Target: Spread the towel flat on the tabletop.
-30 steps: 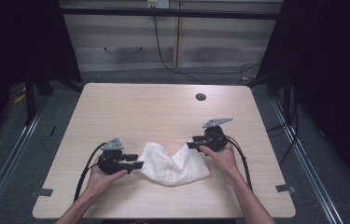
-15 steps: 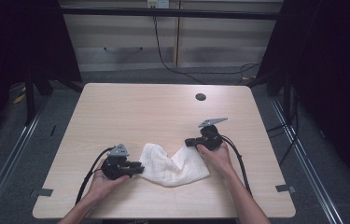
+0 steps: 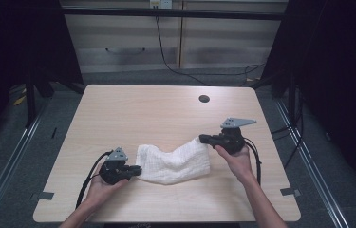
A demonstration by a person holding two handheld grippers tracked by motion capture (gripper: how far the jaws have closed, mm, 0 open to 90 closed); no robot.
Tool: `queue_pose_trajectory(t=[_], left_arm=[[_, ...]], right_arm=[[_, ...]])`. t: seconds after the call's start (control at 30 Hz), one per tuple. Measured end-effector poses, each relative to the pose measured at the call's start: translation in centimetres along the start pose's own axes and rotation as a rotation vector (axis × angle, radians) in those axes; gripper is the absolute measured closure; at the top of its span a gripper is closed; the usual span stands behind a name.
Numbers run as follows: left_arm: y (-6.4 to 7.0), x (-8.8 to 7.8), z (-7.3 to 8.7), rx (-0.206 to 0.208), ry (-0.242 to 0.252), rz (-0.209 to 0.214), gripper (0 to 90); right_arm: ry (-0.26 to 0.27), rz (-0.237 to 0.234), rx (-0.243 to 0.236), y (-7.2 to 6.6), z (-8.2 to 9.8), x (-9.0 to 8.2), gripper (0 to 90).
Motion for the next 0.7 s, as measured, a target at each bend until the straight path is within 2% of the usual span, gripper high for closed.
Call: queue_pose_trajectory(t=[0.1,0.23,0.37,0.43,0.47,0.53,0.6,0.7], left_arm=[[0.1,0.0,0.0,-0.005,-0.002,-0.012,81.8],[0.1,-0.2,0.2,-0.017,-0.001,-0.022,81.7],[0.3,-0.2,0.3,-0.03,-0.008,-0.01,81.6],[0.4,-0.3,0.4,-0.031,-0.011,-0.013,81.5],[0.7,-0.3,0.5,-0.023,-0.016,-0.01,81.1],[1.0,-0.5,0.8,-0.02,-0.024,-0.007,80.6],[1.4,-0.7,1.1,-0.015,-0.027,0.011,79.8],[1.6,-1.0,1.4,-0.015,-0.034,0.009,78.2]], right_arm=[[-0.023,0.008,-0.017,-1.0,1.6,-1.6,89.6],[-0.084,0.01,-0.006,-1.9,4.9,-2.8,89.6],[-0.143,0.014,0.019,-2.4,8.2,-3.3,89.3],[-0.154,0.011,0.03,-2.5,8.8,-3.3,89.2],[-0.191,-0.001,0.033,-2.9,10.1,-3.1,88.9],[-0.226,-0.003,0.023,-3.4,10.9,-3.0,88.2],[-0.237,-0.003,0.027,-3.7,11.4,-3.1,85.6],[-0.253,0.023,0.026,-3.5,11.5,-3.3,76.6]])
Point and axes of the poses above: each handheld gripper's, and its own axes: x roughly forward along the jaws, z roughly out of its underside, y roughly to its right, the point moved 9 cm from there along x, roughly forward along the jaws, and after that the axes turned 8 degrees about -x, right-handed, at the moved point
